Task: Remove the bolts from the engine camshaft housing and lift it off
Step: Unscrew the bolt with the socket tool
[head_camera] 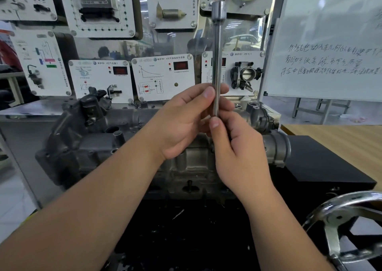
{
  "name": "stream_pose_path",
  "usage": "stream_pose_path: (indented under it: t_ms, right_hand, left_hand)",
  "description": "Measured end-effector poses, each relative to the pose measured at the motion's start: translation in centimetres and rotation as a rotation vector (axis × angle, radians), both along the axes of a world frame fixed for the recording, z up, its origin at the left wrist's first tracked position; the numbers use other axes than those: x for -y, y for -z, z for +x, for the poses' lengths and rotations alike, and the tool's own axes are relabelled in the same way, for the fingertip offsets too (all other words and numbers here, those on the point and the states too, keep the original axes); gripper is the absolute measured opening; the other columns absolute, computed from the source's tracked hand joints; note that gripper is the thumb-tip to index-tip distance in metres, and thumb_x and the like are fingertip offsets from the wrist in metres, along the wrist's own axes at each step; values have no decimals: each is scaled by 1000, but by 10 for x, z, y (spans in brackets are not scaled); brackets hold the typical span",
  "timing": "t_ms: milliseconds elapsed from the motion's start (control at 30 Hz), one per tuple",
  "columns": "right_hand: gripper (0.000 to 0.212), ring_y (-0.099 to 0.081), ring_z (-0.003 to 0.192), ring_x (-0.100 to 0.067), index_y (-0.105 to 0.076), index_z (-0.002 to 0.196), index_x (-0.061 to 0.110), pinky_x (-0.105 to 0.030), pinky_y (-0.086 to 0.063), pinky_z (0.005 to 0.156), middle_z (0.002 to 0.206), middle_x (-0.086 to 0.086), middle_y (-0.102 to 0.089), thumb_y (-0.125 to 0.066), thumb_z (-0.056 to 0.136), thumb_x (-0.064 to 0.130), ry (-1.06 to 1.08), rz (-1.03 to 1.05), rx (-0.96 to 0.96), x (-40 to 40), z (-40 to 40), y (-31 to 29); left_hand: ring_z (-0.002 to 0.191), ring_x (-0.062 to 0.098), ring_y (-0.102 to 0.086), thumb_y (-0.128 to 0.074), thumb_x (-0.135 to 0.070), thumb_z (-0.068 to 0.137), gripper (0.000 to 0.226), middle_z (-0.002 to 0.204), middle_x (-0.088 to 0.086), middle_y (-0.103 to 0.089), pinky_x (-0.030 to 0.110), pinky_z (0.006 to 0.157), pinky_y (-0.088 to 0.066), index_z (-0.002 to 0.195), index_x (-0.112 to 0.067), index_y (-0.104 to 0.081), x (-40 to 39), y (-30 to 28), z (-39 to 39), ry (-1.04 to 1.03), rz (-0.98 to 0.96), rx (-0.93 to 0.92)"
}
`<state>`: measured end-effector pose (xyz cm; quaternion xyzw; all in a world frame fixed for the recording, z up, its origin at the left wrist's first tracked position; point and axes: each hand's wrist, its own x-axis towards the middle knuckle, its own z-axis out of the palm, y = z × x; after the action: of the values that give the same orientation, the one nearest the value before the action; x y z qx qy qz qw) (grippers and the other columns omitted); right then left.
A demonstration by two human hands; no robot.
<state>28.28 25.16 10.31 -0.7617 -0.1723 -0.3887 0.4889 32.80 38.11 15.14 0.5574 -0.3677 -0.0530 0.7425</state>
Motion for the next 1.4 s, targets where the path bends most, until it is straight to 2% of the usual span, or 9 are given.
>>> stream_pose_path:
  t_ms: [200, 400, 600, 733, 867, 1000, 1133, 1300, 1400]
  right_hand:
    - [44, -69, 94, -17, -58, 134, 27, -44, -56, 78, 112, 11, -72, -40, 99, 47, 15, -69, -45, -3, -2, -1]
    - [46, -59, 70, -8, -61, 122, 18, -31, -43, 60, 69, 21, -56, -44, 97, 52, 53, -103, -34, -2, 1, 0]
    - [36, -68, 85, -22, -51, 127, 26, -49, -53, 75, 90, 7, -71, -36, 102, 44, -11, -88, -67, -1, -2, -2]
    - [39, -58, 75, -4, -57, 130, 24, -34, -47, 69, 79, 22, -59, -35, 103, 42, -18, -120, -65, 1, 0, -3]
    - [48, -67, 105, -16, -46, 146, 30, -45, -54, 86, 113, 9, -71, -35, 102, 43, -37, -78, -50, -2, -1, -2]
    - [39, -67, 90, -4, -54, 123, 38, -41, -55, 79, 98, 20, -69, -45, 93, 61, -8, -18, -60, -3, 0, -1]
    - [27, -64, 71, -9, -62, 103, 26, -37, -51, 65, 79, 9, -67, -55, 93, 50, 3, 30, -7, 0, 1, 0]
    - [27, -62, 77, 0, -64, 112, 24, -11, -44, 63, 84, 12, -71, -45, 100, 38, 25, -40, 6, 1, 1, -1]
    - [38, -65, 86, -9, -60, 130, 23, -23, -49, 69, 95, 7, -74, -42, 101, 38, 13, -35, 1, 0, 0, -1]
  left_hand:
    - [90, 12, -66, -51, -26, 95, 30, 83, -6, -73, 36, 92, -51, 89, -30, -80, 0, 1, 0, -1, -1, -21]
    - [73, 7, -65, -57, -20, 90, 26, 77, -6, -71, 30, 79, -49, 77, -29, -78, 0, 1, -1, -8, -32, -7]
    - [90, 12, -66, -45, -31, 99, 29, 97, -2, -73, 37, 78, -40, 112, -25, -70, -2, 0, -1, 34, 18, -14]
    - [98, 21, -59, -45, -29, 99, 33, 93, -3, -73, 45, 93, -38, 108, -32, -77, -2, 1, 0, 34, 30, -16]
    - [100, 29, -54, -50, -26, 94, 31, 81, -4, -72, 49, 100, -33, 88, -29, -80, 0, 1, 0, -15, 9, -27]
    - [81, 13, -65, -58, -18, 91, 21, 77, -2, -69, 33, 85, -55, 80, -23, -76, 0, 1, -2, 1, -21, -23]
    - [82, 18, -62, -82, -26, 77, 13, 81, 1, -68, 39, 83, -51, 81, -19, -72, 0, 1, -2, -1, -54, 11]
    - [88, 12, -68, -51, -25, 98, 30, 90, -2, -74, 35, 89, -49, 98, -29, -80, -1, 0, 0, 27, -8, -21]
    - [92, 14, -64, -52, -23, 95, 30, 85, -6, -71, 33, 87, -49, 97, -32, -81, 0, 0, -2, 17, 14, -26]
